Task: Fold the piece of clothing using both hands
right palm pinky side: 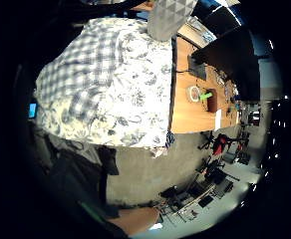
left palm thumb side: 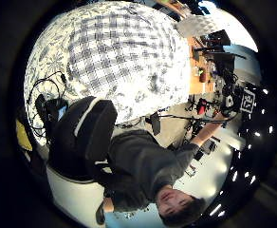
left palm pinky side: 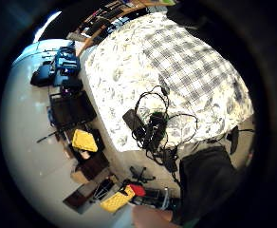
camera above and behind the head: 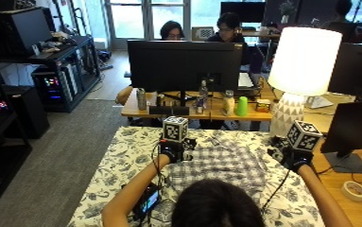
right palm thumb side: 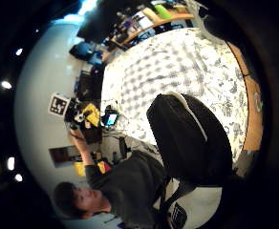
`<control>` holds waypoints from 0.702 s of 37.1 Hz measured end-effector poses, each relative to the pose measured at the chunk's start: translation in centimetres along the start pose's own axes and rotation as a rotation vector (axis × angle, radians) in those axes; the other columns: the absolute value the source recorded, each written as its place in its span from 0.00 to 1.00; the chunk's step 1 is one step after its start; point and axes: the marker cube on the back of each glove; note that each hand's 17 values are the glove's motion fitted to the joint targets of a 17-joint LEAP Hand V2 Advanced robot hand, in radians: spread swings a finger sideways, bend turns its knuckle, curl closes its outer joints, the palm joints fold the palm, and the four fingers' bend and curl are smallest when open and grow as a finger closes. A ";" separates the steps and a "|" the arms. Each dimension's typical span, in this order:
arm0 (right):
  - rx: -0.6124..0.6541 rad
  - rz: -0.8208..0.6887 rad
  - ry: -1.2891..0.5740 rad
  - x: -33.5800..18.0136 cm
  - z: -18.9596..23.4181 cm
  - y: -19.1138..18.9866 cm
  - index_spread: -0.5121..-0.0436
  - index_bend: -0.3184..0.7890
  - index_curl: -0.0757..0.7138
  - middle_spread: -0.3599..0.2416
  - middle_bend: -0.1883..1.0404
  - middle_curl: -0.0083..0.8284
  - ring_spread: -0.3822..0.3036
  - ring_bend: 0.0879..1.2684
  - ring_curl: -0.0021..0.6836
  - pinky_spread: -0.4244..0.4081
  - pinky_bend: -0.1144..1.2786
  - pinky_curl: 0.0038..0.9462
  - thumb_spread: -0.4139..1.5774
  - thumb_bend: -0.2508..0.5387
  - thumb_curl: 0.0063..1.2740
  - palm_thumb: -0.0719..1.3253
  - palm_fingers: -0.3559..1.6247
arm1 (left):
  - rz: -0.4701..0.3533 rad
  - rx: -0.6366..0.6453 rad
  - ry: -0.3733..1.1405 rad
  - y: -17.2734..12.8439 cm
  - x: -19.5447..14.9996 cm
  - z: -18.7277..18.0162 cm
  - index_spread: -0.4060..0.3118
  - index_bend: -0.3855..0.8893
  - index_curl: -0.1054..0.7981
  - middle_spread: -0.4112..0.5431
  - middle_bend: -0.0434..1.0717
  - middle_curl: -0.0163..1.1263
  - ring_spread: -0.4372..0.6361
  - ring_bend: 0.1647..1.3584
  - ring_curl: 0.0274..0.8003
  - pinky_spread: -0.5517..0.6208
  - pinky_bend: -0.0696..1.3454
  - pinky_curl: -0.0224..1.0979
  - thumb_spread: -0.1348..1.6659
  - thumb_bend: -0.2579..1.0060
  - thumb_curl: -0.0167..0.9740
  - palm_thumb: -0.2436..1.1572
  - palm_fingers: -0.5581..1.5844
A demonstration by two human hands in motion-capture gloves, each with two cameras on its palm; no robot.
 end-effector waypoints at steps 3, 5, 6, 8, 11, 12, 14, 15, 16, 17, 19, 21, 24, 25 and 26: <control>-0.002 0.002 0.002 0.0 -0.1 0.1 0.67 0.44 0.22 0.58 0.36 0.13 0.58 0.26 0.18 0.65 0.36 0.13 0.50 0.60 0.03 0.29 0.48 | -0.023 0.006 -0.035 -0.1 0.1 -0.2 0.59 0.39 0.16 0.55 0.17 0.06 0.57 0.27 0.12 0.67 0.34 0.12 0.38 0.30 0.07 0.33 0.39; -0.003 0.005 0.005 -0.2 -0.2 0.3 0.61 0.43 0.26 0.57 0.36 0.16 0.59 0.27 0.23 0.67 0.37 0.17 0.57 0.61 0.04 0.30 0.47 | -0.039 0.009 -0.057 0.1 0.3 -0.4 0.60 0.39 0.18 0.57 0.18 0.08 0.59 0.30 0.16 0.70 0.36 0.15 0.45 0.30 0.08 0.34 0.38; -0.005 0.006 0.008 -0.3 -0.2 0.5 0.59 0.43 0.27 0.57 0.36 0.18 0.59 0.27 0.25 0.68 0.36 0.18 0.60 0.61 0.04 0.30 0.46 | -0.041 0.009 -0.064 0.3 0.5 -0.6 0.60 0.40 0.19 0.57 0.18 0.08 0.60 0.31 0.17 0.71 0.37 0.16 0.47 0.30 0.08 0.34 0.38; -0.013 0.004 0.017 -0.5 -0.3 0.9 0.55 0.43 0.29 0.57 0.36 0.20 0.59 0.28 0.28 0.70 0.36 0.20 0.65 0.61 0.05 0.31 0.46 | -0.035 0.009 -0.074 0.6 0.8 -0.7 0.60 0.41 0.21 0.59 0.18 0.10 0.62 0.33 0.20 0.73 0.37 0.18 0.52 0.29 0.09 0.34 0.38; -0.028 -0.006 0.032 -1.0 -0.2 1.5 0.50 0.42 0.32 0.57 0.36 0.23 0.59 0.27 0.30 0.71 0.36 0.22 0.70 0.61 0.06 0.31 0.45 | -0.021 0.005 -0.091 0.9 1.2 -0.7 0.60 0.41 0.23 0.59 0.19 0.11 0.63 0.34 0.22 0.74 0.39 0.20 0.57 0.29 0.11 0.35 0.37; -0.031 -0.010 0.034 -1.0 -0.2 1.5 0.49 0.42 0.33 0.57 0.36 0.24 0.59 0.27 0.31 0.72 0.36 0.22 0.72 0.61 0.06 0.31 0.45 | -0.016 0.002 -0.094 0.8 1.2 -0.6 0.60 0.41 0.24 0.59 0.19 0.12 0.63 0.35 0.22 0.75 0.39 0.21 0.59 0.28 0.11 0.35 0.37; -0.033 -0.016 0.036 -1.1 -0.1 1.6 0.48 0.42 0.34 0.57 0.36 0.26 0.60 0.27 0.32 0.73 0.36 0.23 0.75 0.60 0.06 0.32 0.45 | -0.003 -0.004 -0.092 0.5 1.1 -0.3 0.61 0.41 0.25 0.60 0.19 0.13 0.64 0.36 0.23 0.75 0.40 0.21 0.61 0.28 0.12 0.35 0.37; -0.035 -0.019 0.036 -1.2 -0.1 1.6 0.47 0.42 0.34 0.57 0.35 0.27 0.60 0.27 0.33 0.73 0.36 0.24 0.76 0.60 0.07 0.32 0.45 | 0.000 -0.009 -0.090 0.5 1.1 -0.1 0.61 0.42 0.26 0.60 0.19 0.13 0.64 0.36 0.24 0.76 0.40 0.22 0.62 0.27 0.13 0.35 0.36; -0.038 -0.021 0.037 -1.2 -0.2 1.8 0.46 0.42 0.35 0.56 0.35 0.28 0.60 0.27 0.33 0.73 0.36 0.24 0.77 0.60 0.07 0.32 0.45 | -0.001 -0.012 -0.088 0.5 1.1 0.0 0.61 0.42 0.26 0.60 0.19 0.14 0.65 0.36 0.24 0.76 0.40 0.22 0.63 0.27 0.13 0.36 0.36; -0.042 -0.021 0.039 -1.3 -0.2 1.9 0.46 0.42 0.35 0.56 0.35 0.28 0.60 0.27 0.34 0.73 0.36 0.25 0.78 0.59 0.07 0.32 0.45 | -0.006 -0.012 -0.088 0.6 1.0 0.0 0.61 0.42 0.27 0.60 0.19 0.14 0.65 0.36 0.25 0.76 0.40 0.23 0.64 0.27 0.13 0.36 0.36; -0.049 -0.016 0.047 -1.3 -0.2 2.1 0.46 0.42 0.36 0.56 0.35 0.30 0.60 0.27 0.35 0.74 0.36 0.25 0.80 0.59 0.07 0.32 0.45 | -0.018 -0.007 -0.088 0.8 1.0 0.0 0.61 0.42 0.28 0.61 0.19 0.15 0.65 0.37 0.26 0.77 0.41 0.23 0.65 0.26 0.14 0.36 0.36; -0.050 -0.008 0.056 -1.3 -0.3 2.2 0.45 0.42 0.37 0.56 0.34 0.31 0.60 0.27 0.36 0.74 0.36 0.26 0.81 0.58 0.08 0.32 0.45 | -0.018 -0.003 -0.083 0.8 1.1 0.2 0.61 0.42 0.29 0.61 0.19 0.16 0.65 0.37 0.26 0.76 0.41 0.24 0.67 0.25 0.15 0.35 0.36; -0.046 -0.006 0.054 -1.4 -0.3 2.3 0.45 0.42 0.38 0.56 0.34 0.33 0.60 0.26 0.37 0.75 0.35 0.27 0.83 0.56 0.08 0.32 0.44 | -0.021 -0.001 -0.081 0.6 1.2 0.6 0.61 0.42 0.31 0.61 0.20 0.17 0.64 0.38 0.27 0.76 0.41 0.25 0.68 0.24 0.16 0.36 0.35; -0.047 -0.006 0.053 -1.5 -0.3 2.3 0.44 0.42 0.39 0.56 0.34 0.33 0.60 0.26 0.37 0.75 0.35 0.27 0.83 0.56 0.08 0.32 0.44 | -0.022 -0.004 -0.083 0.6 1.2 0.8 0.61 0.42 0.31 0.61 0.20 0.17 0.64 0.38 0.28 0.76 0.41 0.25 0.69 0.24 0.16 0.36 0.35; -0.050 -0.006 0.055 -1.5 -0.2 2.4 0.44 0.42 0.39 0.56 0.34 0.34 0.60 0.26 0.38 0.75 0.35 0.28 0.84 0.56 0.09 0.33 0.44 | -0.021 -0.010 -0.087 0.5 1.3 1.1 0.61 0.42 0.32 0.61 0.20 0.18 0.64 0.39 0.28 0.76 0.41 0.25 0.69 0.23 0.17 0.36 0.35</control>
